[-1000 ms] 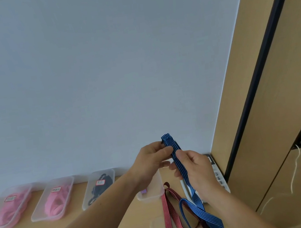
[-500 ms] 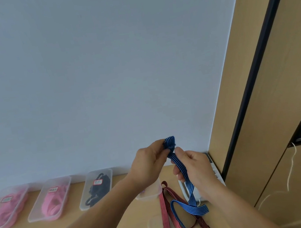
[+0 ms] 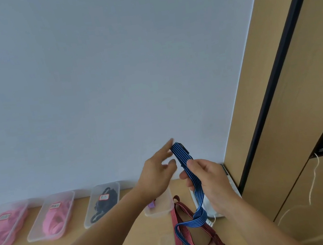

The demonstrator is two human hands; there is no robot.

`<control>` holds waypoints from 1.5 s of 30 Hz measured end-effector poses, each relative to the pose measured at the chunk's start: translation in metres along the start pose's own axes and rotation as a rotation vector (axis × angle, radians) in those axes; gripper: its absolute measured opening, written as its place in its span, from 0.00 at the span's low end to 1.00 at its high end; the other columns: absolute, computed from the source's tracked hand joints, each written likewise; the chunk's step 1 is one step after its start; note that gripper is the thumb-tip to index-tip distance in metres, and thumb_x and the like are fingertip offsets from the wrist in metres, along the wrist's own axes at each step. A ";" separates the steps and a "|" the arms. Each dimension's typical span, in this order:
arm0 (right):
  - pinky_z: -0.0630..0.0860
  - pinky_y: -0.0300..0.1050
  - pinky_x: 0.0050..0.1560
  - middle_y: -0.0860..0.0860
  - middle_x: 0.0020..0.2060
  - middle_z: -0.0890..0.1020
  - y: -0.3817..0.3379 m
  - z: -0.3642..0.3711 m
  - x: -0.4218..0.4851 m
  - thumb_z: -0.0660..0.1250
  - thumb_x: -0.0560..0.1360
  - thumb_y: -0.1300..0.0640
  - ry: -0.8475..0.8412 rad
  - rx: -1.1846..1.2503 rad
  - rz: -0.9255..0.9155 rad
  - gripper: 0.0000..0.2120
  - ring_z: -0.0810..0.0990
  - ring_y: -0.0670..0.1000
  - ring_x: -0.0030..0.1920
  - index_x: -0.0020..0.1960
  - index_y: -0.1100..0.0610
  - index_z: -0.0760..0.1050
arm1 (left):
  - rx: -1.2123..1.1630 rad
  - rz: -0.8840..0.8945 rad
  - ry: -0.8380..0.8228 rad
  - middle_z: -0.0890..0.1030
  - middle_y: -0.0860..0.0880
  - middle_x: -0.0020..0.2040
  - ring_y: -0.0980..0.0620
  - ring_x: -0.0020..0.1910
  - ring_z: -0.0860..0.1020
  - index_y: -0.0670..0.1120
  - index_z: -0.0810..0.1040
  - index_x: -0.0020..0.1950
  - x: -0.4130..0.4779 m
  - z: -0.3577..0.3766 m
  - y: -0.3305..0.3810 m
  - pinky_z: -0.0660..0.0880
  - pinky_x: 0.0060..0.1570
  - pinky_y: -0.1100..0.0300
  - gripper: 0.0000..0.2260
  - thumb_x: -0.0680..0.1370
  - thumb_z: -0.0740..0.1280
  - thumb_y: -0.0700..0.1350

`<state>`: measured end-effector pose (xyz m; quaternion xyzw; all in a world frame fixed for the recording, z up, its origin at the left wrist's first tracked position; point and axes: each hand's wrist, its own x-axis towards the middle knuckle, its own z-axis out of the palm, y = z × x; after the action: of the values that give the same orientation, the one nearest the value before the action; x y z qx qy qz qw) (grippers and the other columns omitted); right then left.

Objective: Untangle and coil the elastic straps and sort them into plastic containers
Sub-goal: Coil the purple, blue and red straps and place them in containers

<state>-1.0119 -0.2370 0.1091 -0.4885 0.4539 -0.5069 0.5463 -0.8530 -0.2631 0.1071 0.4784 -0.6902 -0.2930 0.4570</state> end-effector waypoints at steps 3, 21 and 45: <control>0.78 0.42 0.34 0.58 0.37 0.85 0.002 0.000 0.002 0.64 0.80 0.59 0.017 -0.063 -0.042 0.08 0.79 0.48 0.31 0.47 0.59 0.81 | -0.600 -0.396 -0.179 0.83 0.45 0.59 0.49 0.54 0.83 0.43 0.77 0.63 0.008 -0.004 0.010 0.79 0.51 0.56 0.16 0.79 0.63 0.48; 0.73 0.42 0.26 0.59 0.29 0.83 0.008 0.002 0.002 0.61 0.81 0.46 0.041 -0.100 0.111 0.22 0.78 0.52 0.26 0.43 0.64 0.79 | 0.054 -0.015 0.020 0.86 0.53 0.46 0.56 0.38 0.81 0.47 0.76 0.63 0.004 0.009 0.003 0.77 0.42 0.61 0.10 0.81 0.65 0.45; 0.78 0.39 0.33 0.54 0.34 0.85 0.006 -0.002 0.003 0.62 0.81 0.52 0.080 -0.123 -0.077 0.14 0.81 0.47 0.31 0.47 0.60 0.80 | -0.514 -0.416 -0.236 0.85 0.47 0.50 0.47 0.52 0.83 0.43 0.82 0.54 0.008 -0.001 0.015 0.78 0.54 0.51 0.14 0.81 0.63 0.52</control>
<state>-1.0130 -0.2402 0.1032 -0.5177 0.4862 -0.5179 0.4768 -0.8590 -0.2648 0.1233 0.4407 -0.5297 -0.5975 0.4100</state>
